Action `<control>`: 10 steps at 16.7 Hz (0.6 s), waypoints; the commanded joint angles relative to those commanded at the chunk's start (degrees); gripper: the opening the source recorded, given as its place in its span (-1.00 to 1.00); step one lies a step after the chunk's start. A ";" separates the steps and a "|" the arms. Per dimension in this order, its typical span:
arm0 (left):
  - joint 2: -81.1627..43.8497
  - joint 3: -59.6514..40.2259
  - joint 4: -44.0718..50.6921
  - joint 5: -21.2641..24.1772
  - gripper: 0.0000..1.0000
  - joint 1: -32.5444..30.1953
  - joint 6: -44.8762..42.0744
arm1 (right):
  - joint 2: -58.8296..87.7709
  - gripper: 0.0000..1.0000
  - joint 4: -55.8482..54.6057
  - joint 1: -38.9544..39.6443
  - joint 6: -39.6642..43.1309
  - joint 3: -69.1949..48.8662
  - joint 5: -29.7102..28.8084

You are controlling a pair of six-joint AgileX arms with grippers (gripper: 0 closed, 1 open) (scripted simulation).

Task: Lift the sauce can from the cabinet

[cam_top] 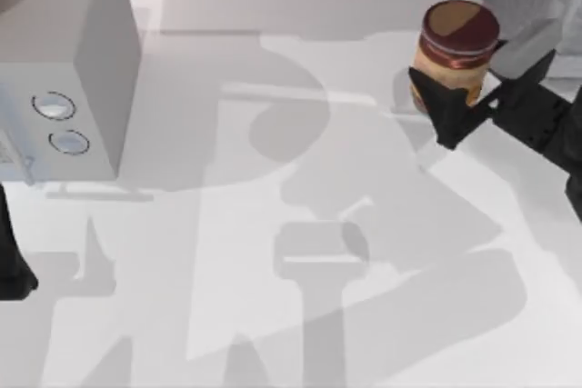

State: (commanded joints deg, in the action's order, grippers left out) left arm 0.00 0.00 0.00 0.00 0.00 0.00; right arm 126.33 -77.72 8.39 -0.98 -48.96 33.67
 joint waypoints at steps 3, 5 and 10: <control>0.00 0.00 0.00 0.00 1.00 0.00 0.00 | 0.53 -1.00 -0.44 0.05 0.03 -0.31 0.16; 0.00 0.00 0.00 0.00 1.00 0.00 0.00 | 0.45 -1.00 -0.27 -0.28 -0.08 -0.06 0.08; 0.00 0.00 0.00 0.00 1.00 0.00 0.00 | 5.57 -1.00 1.06 2.00 0.10 -6.72 -1.99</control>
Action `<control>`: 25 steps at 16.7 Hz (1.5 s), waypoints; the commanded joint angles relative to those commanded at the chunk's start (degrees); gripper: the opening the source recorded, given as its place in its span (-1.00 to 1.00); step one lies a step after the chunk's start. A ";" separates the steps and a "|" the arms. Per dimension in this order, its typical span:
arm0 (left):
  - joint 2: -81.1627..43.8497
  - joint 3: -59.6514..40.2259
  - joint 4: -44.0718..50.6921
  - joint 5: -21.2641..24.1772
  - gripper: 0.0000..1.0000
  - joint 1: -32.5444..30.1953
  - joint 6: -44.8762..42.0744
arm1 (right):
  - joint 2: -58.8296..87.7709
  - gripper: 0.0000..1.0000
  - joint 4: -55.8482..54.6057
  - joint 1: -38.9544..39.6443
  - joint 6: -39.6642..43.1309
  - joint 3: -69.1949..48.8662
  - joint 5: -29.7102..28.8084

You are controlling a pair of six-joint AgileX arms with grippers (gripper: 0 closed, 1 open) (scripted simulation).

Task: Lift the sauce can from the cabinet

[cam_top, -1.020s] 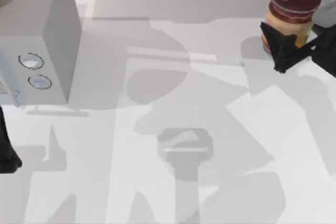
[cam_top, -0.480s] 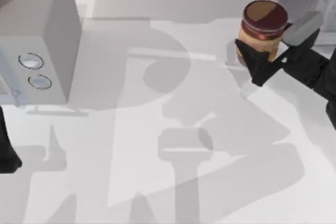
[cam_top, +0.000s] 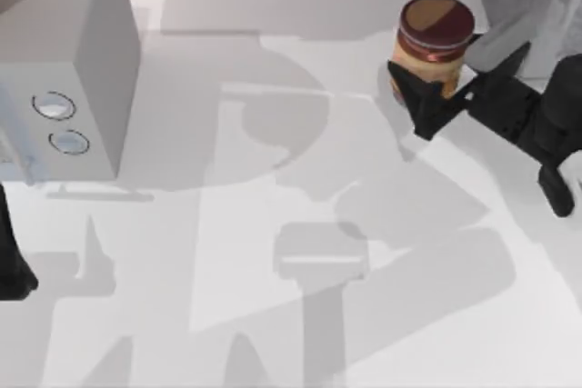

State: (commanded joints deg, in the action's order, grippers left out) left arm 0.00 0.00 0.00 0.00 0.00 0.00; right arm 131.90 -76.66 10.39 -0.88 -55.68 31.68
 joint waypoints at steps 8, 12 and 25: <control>0.00 0.00 0.00 0.00 1.00 0.00 0.00 | 5.65 -1.00 2.09 2.76 0.12 -7.72 -2.68; 0.00 0.00 0.00 0.00 1.00 0.00 0.00 | 5.65 -0.40 2.09 2.76 0.12 -7.72 -2.68; 0.00 0.00 0.00 0.00 1.00 0.00 0.00 | 5.65 1.00 2.09 2.76 0.12 -7.72 -2.68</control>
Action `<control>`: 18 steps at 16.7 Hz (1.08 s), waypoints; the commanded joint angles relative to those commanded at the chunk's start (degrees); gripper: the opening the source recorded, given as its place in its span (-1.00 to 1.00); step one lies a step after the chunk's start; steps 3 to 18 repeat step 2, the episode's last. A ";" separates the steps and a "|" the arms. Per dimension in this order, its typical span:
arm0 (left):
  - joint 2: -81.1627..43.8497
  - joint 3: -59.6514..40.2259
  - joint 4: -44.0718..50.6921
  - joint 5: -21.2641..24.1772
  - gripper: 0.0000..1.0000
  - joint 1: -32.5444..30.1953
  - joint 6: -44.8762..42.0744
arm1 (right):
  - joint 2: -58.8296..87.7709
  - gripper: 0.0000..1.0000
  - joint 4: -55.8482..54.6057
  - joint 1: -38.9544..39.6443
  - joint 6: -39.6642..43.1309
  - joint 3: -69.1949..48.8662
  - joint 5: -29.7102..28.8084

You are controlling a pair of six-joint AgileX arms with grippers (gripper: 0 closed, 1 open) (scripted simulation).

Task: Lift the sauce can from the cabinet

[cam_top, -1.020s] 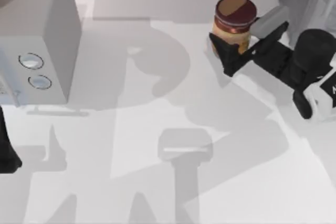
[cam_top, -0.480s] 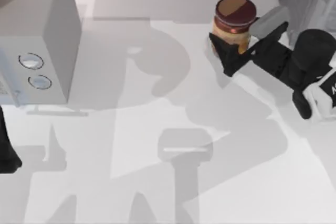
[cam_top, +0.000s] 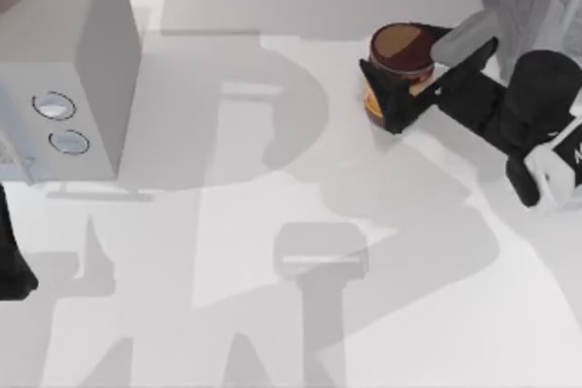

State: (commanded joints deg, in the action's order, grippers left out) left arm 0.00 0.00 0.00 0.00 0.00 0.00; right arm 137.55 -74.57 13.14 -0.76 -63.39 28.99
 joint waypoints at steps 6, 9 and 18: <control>0.00 0.00 0.00 0.00 1.00 0.00 0.00 | 0.00 1.00 0.00 0.00 0.00 0.00 0.00; 0.00 0.00 0.00 0.00 1.00 0.00 0.00 | 0.00 1.00 0.00 0.00 0.00 0.00 0.00; 0.00 0.00 0.00 0.00 1.00 0.00 0.00 | 0.00 1.00 0.00 0.00 0.00 0.00 0.00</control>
